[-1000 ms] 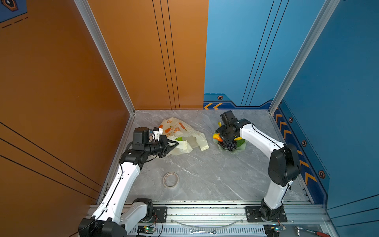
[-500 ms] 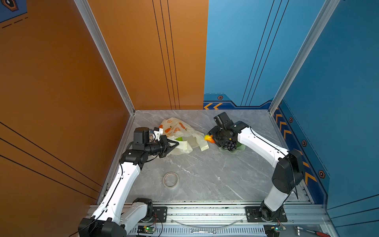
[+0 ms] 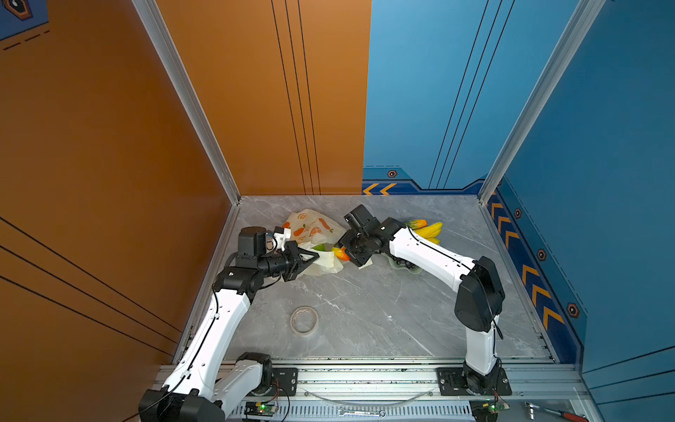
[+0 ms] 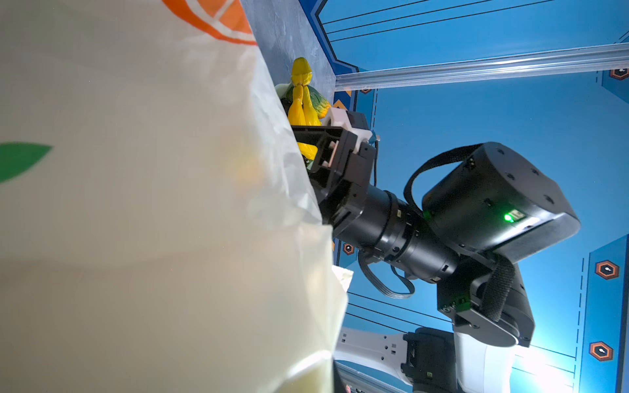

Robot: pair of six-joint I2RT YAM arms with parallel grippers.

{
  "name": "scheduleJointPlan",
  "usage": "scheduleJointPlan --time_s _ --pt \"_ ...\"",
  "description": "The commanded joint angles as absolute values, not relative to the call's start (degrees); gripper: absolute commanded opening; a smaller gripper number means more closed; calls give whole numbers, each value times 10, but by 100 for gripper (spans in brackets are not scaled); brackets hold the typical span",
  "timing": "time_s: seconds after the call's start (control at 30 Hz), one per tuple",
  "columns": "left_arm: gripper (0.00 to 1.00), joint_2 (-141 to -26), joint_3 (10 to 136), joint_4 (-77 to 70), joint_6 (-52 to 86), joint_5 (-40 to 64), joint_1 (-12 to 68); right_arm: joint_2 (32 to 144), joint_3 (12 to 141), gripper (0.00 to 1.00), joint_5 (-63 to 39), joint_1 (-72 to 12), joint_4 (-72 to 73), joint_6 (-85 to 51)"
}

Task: Place the fruits into the plastic bag
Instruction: Place the fruit in the plastic bag.

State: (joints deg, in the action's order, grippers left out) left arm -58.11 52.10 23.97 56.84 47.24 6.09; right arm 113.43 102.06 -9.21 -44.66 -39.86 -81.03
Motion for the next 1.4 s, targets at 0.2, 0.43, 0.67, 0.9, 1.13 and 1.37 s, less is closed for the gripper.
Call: scheduleJointPlan --time_s 0.2,0.43,0.67,0.9,1.13,1.37 --pt "0 -559 500 242 572 484 68 1176 1073 38 -125 -465 -379 -823" --pt "0 -559 502 236 578 483 69 1216 1095 38 -142 -469 -362 -814" --pt "0 -558 496 227 586 485 70 1254 1106 38 -163 -468 -328 -801" --pt "0 -554 484 219 593 484 71 1295 1135 38 -174 -463 -317 -775" --pt "0 -552 472 207 602 484 73 1343 1180 38 -192 -461 -316 -748" --pt "0 -554 469 186 621 484 78 1388 1223 38 -199 -458 -314 -724"
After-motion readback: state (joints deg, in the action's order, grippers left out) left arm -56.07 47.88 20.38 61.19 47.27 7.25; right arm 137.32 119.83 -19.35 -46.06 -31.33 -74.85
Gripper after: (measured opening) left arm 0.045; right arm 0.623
